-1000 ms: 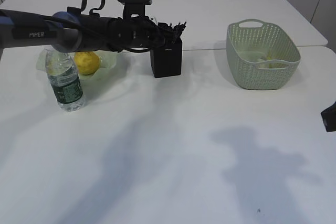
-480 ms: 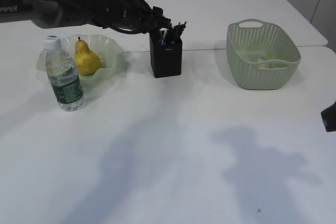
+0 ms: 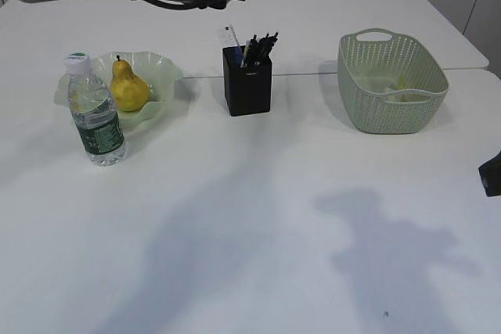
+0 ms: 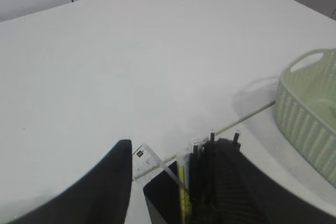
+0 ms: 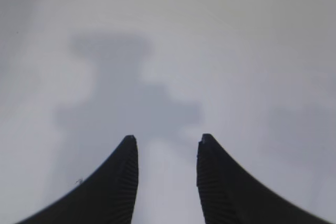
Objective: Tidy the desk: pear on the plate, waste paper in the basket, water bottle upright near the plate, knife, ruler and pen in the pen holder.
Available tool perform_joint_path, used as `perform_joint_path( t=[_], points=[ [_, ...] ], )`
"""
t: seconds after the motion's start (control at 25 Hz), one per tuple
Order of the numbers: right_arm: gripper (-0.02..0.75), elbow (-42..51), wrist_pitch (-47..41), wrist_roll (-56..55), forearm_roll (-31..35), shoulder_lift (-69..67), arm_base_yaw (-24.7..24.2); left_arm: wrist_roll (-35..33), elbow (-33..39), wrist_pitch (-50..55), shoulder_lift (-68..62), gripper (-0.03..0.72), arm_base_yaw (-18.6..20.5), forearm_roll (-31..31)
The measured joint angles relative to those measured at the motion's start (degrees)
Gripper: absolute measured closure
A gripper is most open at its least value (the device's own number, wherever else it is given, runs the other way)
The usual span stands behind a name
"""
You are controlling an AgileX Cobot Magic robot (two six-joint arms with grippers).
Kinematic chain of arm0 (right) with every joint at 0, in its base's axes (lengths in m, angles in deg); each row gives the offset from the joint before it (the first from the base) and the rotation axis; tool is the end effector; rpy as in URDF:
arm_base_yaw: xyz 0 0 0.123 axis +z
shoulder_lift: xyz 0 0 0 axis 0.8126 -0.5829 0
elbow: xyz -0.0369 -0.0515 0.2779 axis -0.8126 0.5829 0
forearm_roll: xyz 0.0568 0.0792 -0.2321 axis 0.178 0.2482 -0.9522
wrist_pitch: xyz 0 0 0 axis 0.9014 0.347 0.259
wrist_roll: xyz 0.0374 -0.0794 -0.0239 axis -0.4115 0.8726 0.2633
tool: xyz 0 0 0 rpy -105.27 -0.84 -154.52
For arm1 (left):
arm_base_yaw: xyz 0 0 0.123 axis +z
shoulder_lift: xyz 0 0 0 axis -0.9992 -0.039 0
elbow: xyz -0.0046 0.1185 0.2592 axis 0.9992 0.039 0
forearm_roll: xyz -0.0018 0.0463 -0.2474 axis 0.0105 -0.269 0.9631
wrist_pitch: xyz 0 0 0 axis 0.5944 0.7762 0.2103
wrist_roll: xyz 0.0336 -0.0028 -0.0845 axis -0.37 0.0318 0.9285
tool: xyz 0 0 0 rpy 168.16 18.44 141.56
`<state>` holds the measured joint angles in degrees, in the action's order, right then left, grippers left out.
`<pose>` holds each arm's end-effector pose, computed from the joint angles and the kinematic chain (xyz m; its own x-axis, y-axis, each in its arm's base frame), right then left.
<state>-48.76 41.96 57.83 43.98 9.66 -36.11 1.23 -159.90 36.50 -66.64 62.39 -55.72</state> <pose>0.1863 0.0459 0.2744 -0.7930 -0.1670 -0.5859 -0.1491 0.9856 -0.0791 0.4754 -0.2243 0.2702 -0.3179 0.1542 -0.9355 0.4202 0.9074 0.0068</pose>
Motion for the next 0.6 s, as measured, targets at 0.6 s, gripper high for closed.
perform_joint_path(
  t=[0.6],
  points=[
    [0.423,-3.5,-3.6,0.2,-0.1,0.0,0.0,0.6,0.0,20.2,13.4,0.397,4.5,4.3]
  ],
)
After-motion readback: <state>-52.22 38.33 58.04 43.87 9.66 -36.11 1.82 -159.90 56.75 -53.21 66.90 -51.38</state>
